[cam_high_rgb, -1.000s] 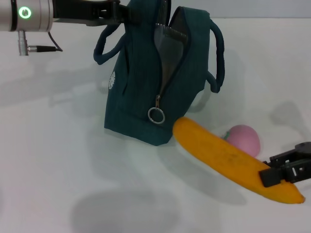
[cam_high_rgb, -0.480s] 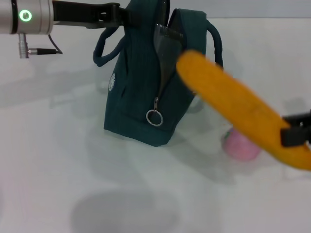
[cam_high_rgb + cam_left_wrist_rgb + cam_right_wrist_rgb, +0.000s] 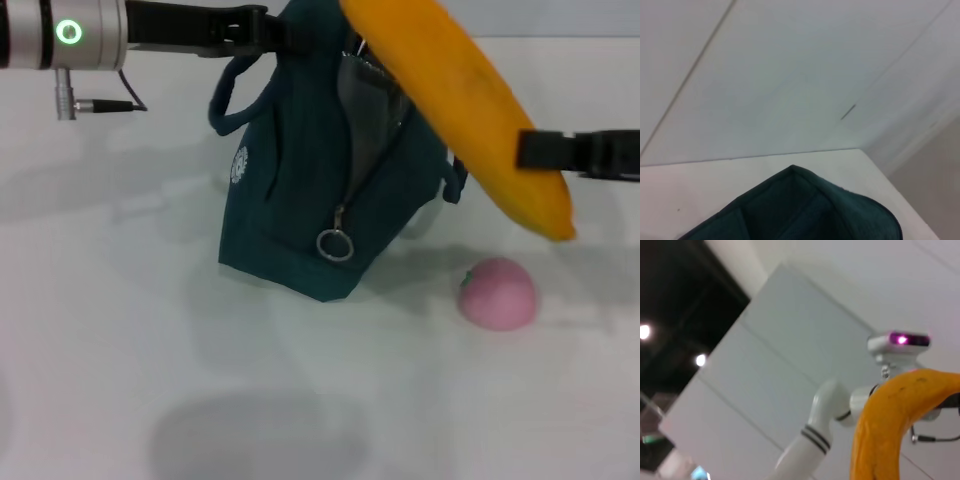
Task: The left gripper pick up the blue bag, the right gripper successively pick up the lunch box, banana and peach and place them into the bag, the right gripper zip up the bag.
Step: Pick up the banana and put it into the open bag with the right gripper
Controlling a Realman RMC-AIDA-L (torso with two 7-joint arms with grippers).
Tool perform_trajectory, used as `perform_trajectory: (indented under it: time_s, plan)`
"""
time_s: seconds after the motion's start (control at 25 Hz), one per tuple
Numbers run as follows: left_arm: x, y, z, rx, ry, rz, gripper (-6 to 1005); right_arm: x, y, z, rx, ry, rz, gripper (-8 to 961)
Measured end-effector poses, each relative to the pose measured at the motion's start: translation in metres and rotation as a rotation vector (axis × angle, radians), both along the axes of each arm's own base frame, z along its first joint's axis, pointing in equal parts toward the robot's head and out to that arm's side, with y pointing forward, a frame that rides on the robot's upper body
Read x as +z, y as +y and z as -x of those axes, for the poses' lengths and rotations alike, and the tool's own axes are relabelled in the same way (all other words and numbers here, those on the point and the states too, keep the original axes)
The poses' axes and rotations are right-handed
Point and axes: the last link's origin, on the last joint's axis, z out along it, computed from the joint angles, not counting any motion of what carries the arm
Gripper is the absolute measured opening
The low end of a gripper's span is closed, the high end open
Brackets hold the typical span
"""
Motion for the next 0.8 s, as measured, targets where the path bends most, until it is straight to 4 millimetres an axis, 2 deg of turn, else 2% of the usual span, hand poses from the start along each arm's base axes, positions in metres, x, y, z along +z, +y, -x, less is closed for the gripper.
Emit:
perform_trajectory:
  time_s: [0.2,0.52,0.8]
  plan:
    - [0.001,0.0,-0.002,-0.018,0.002,0.0,49,-0.02,0.002,0.0,-0.091,0.034,0.039,438]
    - [0.001,-0.001,0.001,-0.031,0.01,-0.004,49,-0.051,-0.005,-0.015,-0.263,0.059,0.093,438]
    - [0.001,-0.004,0.006,-0.029,0.013,0.0,49,-0.064,-0.016,-0.028,-0.379,0.102,0.129,439]
